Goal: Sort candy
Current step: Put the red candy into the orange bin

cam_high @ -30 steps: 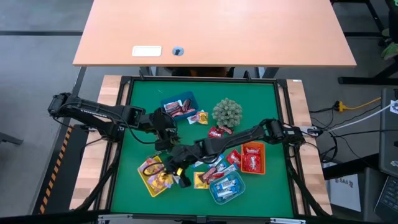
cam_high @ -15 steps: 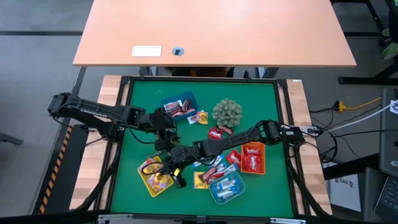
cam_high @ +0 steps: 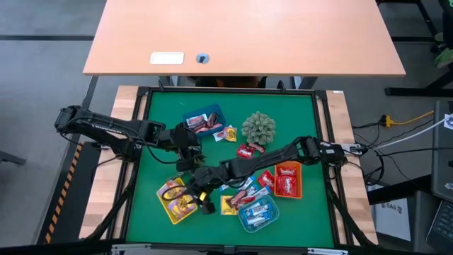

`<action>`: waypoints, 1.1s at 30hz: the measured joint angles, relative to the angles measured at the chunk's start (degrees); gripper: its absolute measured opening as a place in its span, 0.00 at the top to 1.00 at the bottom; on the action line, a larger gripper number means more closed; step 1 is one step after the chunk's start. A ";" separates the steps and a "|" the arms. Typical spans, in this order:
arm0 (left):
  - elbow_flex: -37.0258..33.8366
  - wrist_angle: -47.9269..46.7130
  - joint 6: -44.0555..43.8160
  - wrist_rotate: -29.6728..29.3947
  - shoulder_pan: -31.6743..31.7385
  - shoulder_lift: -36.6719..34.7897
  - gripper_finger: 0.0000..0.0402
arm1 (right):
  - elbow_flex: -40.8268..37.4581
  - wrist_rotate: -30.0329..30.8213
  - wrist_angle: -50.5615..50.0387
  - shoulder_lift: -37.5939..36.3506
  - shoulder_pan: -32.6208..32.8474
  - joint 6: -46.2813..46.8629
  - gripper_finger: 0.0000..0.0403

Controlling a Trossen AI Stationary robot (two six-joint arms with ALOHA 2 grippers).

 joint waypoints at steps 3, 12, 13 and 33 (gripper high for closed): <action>0.00 0.01 0.00 0.42 0.01 0.00 0.68 | 1.23 -0.30 -10.02 -2.46 -0.41 -0.55 0.59; 0.00 0.21 0.00 0.39 0.00 0.04 0.68 | 3.12 2.81 -42.28 -9.58 -0.68 -9.82 0.59; 0.00 0.22 0.00 0.39 0.00 0.04 0.68 | 3.12 3.26 -44.98 -10.13 -0.68 -10.70 0.59; 0.00 0.24 0.00 -2.41 0.02 0.04 0.68 | -30.92 19.43 -41.62 -21.98 -6.33 -14.88 0.59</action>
